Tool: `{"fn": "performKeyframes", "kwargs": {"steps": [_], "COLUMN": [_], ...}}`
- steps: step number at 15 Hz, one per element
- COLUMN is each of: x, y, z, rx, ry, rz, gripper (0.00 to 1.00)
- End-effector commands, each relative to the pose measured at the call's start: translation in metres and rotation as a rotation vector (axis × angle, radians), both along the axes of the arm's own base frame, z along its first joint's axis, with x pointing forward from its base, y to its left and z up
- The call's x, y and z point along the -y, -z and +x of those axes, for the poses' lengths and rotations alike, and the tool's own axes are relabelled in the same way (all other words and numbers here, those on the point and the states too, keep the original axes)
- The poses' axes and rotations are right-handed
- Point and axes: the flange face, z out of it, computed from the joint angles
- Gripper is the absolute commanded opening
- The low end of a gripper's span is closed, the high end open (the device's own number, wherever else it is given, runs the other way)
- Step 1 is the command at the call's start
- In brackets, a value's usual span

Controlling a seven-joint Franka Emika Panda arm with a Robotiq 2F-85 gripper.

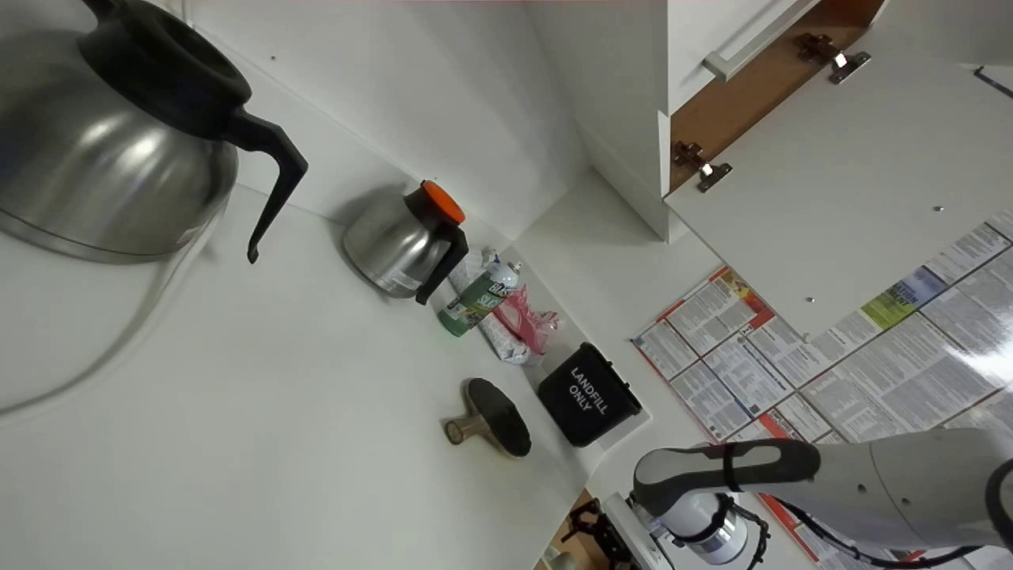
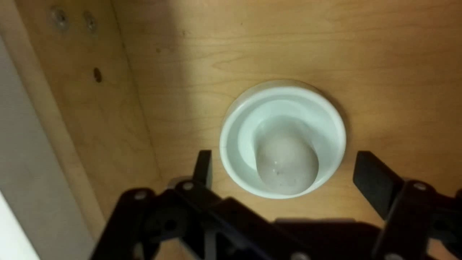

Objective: Remove the white object from the drawer and put it on the countertop

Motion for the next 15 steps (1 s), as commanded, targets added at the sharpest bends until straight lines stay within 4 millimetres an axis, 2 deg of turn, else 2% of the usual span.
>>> {"fn": "performKeyframes", "kwargs": {"steps": [1,3,5,11,12,15], "x": [0.015,0.021,0.026,0.034,0.035,0.034], "y": [0.01,0.016,0.021,0.027,0.027,0.021], "z": [0.006,0.007,0.008,0.01,0.009,0.002], "rx": [0.01,0.007,0.009,0.012,0.01,0.004], "ry": [0.019,0.03,0.037,0.059,0.062,0.076], "rz": [0.0,0.002,-0.001,-0.002,-0.002,0.004], "gripper": [1.0,1.0,0.74,0.27,0.23,0.23]}}
